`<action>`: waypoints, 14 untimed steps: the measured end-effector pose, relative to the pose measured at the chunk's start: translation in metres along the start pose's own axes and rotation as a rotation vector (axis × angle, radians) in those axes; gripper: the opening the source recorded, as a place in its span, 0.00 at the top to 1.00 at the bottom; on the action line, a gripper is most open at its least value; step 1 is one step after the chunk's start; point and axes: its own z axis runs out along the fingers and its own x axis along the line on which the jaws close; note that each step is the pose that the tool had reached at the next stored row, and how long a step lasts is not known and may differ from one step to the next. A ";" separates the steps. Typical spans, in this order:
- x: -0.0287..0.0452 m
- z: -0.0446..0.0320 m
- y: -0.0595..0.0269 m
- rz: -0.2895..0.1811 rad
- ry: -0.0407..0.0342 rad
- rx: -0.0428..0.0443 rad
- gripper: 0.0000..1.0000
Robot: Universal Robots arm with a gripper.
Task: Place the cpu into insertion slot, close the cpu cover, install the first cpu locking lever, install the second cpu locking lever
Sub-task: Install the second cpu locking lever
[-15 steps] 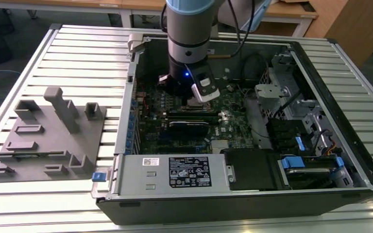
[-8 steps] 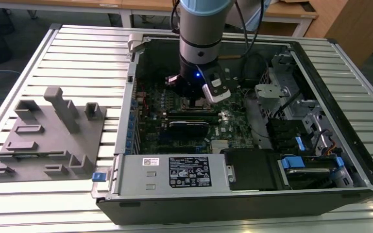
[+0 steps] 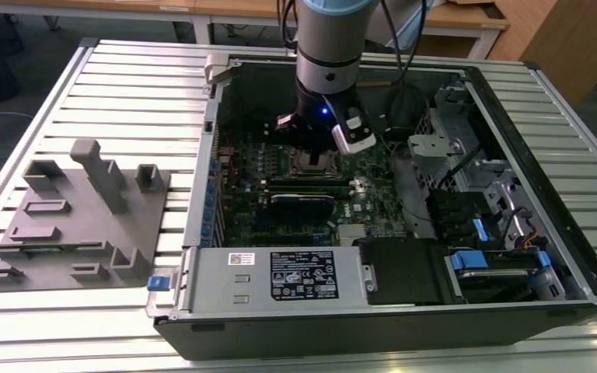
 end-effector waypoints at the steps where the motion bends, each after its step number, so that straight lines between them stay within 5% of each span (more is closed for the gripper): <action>1: -0.0005 0.0005 0.0032 0.000 -0.0002 0.0022 0.89; 4: -0.0006 0.0015 0.0101 0.000 -0.0004 0.0068 0.89; 14: -0.0005 0.0018 0.0127 0.000 -0.0005 0.0076 0.89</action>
